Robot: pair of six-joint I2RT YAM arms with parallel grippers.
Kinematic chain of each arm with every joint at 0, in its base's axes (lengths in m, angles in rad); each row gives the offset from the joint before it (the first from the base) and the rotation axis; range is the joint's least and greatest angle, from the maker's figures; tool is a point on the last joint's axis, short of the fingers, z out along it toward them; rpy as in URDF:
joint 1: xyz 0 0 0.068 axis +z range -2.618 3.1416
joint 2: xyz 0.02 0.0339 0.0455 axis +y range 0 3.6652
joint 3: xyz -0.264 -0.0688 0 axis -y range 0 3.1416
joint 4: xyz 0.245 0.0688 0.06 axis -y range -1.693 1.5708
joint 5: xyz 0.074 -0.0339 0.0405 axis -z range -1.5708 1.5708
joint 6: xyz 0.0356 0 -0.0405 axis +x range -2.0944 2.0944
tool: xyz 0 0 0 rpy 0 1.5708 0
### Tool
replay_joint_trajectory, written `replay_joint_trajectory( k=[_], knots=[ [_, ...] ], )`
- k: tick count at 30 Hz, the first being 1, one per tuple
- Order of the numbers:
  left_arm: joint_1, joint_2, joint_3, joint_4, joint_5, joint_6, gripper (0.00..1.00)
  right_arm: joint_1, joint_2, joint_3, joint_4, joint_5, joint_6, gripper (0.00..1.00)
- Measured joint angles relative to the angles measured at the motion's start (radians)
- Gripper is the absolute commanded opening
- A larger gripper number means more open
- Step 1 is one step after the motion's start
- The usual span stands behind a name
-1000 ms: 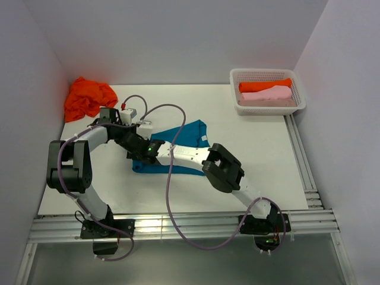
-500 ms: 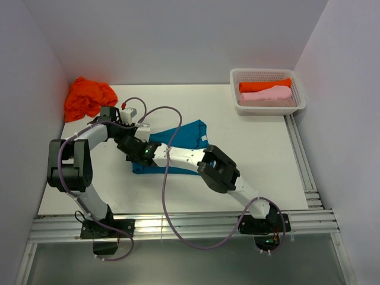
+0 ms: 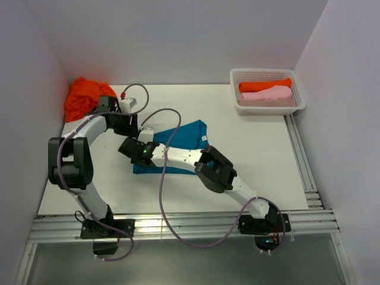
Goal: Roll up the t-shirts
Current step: Roll the tshirt
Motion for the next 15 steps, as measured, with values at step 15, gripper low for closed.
replay_joint_trajectory(
  k=[15],
  knots=[
    [0.023, 0.044, 0.14, -0.08, 0.044, -0.004, 0.6, -0.012, -0.035, -0.095, 0.11, -0.037, 0.006, 0.19]
  ],
)
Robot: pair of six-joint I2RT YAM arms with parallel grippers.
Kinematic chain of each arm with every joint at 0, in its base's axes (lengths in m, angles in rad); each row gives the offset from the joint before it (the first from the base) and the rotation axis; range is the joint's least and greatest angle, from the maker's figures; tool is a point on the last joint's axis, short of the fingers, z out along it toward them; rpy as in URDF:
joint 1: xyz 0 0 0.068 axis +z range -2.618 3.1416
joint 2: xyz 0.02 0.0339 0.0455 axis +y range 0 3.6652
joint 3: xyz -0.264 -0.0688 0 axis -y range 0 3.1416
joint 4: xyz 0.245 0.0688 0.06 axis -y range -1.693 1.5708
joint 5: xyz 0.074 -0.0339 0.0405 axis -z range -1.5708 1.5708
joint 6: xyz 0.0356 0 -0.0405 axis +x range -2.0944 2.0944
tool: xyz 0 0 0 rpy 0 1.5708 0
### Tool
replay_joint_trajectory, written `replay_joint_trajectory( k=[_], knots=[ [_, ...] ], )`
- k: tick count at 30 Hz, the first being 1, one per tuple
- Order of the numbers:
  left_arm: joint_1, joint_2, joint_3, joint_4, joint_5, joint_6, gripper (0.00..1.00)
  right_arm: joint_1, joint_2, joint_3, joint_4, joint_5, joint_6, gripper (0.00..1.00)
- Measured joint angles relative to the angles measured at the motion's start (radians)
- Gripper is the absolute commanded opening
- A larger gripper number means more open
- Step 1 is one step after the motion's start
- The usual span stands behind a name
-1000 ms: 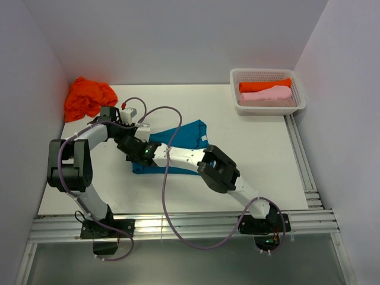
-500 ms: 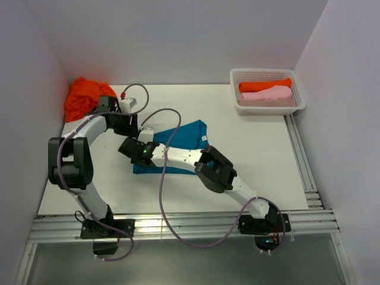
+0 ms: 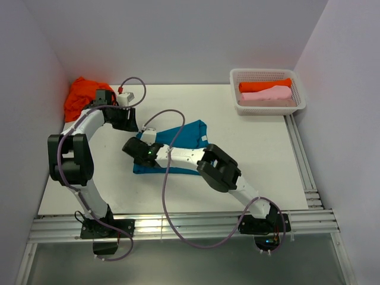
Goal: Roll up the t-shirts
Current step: Roll the tshirt
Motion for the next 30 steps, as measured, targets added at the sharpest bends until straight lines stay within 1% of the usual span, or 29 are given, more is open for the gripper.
replay_joint_trajectory(
  k=[3, 5, 8, 10, 17, 19, 21, 22, 23, 25, 26, 28, 30],
  knots=[
    [0.021, 0.005, 0.0, -0.026, 0.013, 0.009, 0.6, -0.028, -0.076, -0.18, 0.196, -0.096, 0.003, 0.19],
    [0.036, 0.005, 0.0, -0.035, 0.02, 0.018, 0.6, -0.056, -0.127, -0.322, 0.375, -0.192, 0.022, 0.2],
    [0.058, 0.005, 0.0, -0.055, 0.025, 0.04, 0.6, -0.101, -0.154, -0.468, 0.615, -0.336, 0.053, 0.21],
    [0.068, 0.005, -0.005, -0.061, 0.033, 0.059, 0.6, -0.124, -0.151, -0.513, 0.727, -0.415, 0.072, 0.22],
    [0.076, 0.005, -0.103, -0.074, 0.081, 0.103, 0.61, -0.139, -0.081, -0.545, 0.971, -0.585, 0.139, 0.23],
    [0.076, 0.005, -0.126, -0.074, 0.095, 0.107, 0.61, -0.14, -0.072, -0.559, 1.021, -0.616, 0.162, 0.25],
    [0.076, 0.005, -0.143, -0.072, 0.101, 0.106, 0.57, -0.139, -0.068, -0.57, 1.05, -0.636, 0.18, 0.28],
    [0.076, 0.005, -0.15, -0.07, 0.1, 0.106, 0.56, -0.14, -0.067, -0.572, 1.054, -0.64, 0.186, 0.32],
    [0.076, 0.005, -0.154, -0.067, 0.099, 0.105, 0.52, -0.14, -0.067, -0.573, 1.051, -0.639, 0.191, 0.35],
    [0.076, 0.005, -0.159, -0.058, 0.097, 0.1, 0.47, -0.139, -0.068, -0.572, 1.036, -0.631, 0.192, 0.42],
    [0.076, 0.007, -0.159, -0.053, 0.093, 0.098, 0.44, -0.139, -0.071, -0.568, 1.023, -0.625, 0.194, 0.45],
    [0.076, 0.011, -0.159, -0.046, 0.085, 0.094, 0.43, -0.131, -0.094, -0.544, 0.943, -0.586, 0.174, 0.49],
    [0.076, 0.02, -0.159, -0.04, 0.075, 0.084, 0.42, -0.117, -0.118, -0.51, 0.829, -0.524, 0.146, 0.52]
  ],
)
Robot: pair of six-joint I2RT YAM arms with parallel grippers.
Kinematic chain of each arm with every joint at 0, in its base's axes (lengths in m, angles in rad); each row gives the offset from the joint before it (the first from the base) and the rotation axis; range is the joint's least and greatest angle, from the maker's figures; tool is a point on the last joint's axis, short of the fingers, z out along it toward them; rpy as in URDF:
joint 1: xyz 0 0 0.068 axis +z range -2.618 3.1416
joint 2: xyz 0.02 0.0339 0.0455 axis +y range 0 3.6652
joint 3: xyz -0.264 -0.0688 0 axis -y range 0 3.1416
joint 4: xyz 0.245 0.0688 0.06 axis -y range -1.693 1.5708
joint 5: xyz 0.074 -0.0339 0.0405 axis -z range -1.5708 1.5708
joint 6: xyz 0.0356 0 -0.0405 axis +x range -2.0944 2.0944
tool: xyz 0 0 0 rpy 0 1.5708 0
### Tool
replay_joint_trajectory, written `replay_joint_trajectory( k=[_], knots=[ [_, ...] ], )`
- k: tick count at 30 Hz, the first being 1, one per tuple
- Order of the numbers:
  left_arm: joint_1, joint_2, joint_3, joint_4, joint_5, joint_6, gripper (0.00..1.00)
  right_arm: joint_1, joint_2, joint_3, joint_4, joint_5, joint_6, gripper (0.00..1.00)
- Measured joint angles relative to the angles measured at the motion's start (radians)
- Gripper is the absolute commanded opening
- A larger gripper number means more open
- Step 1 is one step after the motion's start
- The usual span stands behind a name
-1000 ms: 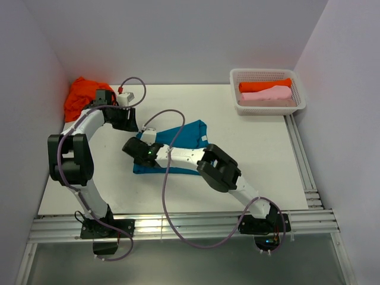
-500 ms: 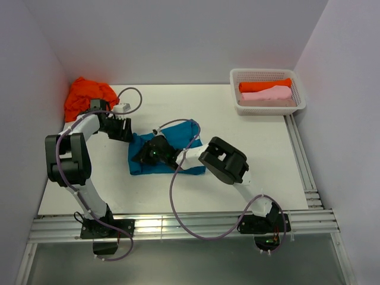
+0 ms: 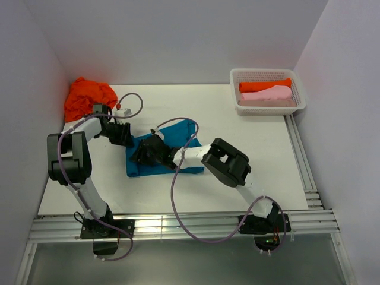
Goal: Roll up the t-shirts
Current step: Roll the tshirt
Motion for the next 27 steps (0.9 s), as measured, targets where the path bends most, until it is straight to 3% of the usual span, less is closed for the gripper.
replay_joint_trajectory(
  k=[6, 12, 21, 27],
  knots=[
    [-0.003, 0.007, 0.0, 0.007, -0.011, -0.009, 0.41, 0.064, -0.036, 0.147, -0.366, 0.236, -0.062, 0.56],
    [-0.011, 0.007, 0.0, 0.011, -0.024, -0.009, 0.42, 0.121, -0.037, 0.315, -0.623, 0.428, -0.121, 0.54],
    [-0.024, 0.007, 0.002, 0.011, -0.042, -0.013, 0.42, 0.135, 0.027, 0.528, -0.688, 0.542, -0.214, 0.52],
    [-0.033, 0.007, 0.009, 0.006, -0.057, -0.028, 0.42, 0.135, 0.111, 0.55, -0.693, 0.575, -0.26, 0.51]
  ],
)
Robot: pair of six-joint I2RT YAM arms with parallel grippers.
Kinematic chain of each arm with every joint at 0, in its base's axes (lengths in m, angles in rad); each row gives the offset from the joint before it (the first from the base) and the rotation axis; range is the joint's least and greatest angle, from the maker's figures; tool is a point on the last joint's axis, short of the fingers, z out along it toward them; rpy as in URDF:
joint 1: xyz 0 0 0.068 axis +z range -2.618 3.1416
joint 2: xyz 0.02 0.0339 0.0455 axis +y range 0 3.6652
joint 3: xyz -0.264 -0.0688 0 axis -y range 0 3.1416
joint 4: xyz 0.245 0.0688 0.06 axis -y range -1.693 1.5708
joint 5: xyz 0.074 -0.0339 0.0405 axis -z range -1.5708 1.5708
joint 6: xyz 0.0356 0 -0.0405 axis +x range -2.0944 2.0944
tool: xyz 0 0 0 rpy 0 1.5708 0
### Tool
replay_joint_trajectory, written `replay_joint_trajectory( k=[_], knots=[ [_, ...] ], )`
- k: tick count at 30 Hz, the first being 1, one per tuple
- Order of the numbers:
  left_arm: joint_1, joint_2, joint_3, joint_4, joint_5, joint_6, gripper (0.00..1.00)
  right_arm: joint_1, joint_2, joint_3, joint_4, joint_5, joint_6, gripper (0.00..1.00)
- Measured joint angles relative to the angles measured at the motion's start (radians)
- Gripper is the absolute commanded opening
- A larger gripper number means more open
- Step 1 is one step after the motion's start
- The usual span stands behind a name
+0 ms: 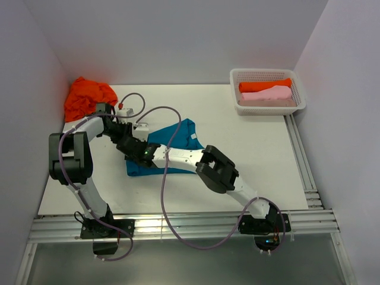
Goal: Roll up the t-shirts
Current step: Roll the tshirt
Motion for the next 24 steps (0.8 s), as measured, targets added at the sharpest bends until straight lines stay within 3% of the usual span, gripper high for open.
replay_joint_trajectory(
  k=[24],
  knots=[
    [-0.018, 0.0, 0.01, -0.01, -0.025, -0.006, 0.43, 0.058, 0.101, 0.167, -0.069, 0.116, -0.082, 0.51]
  ],
)
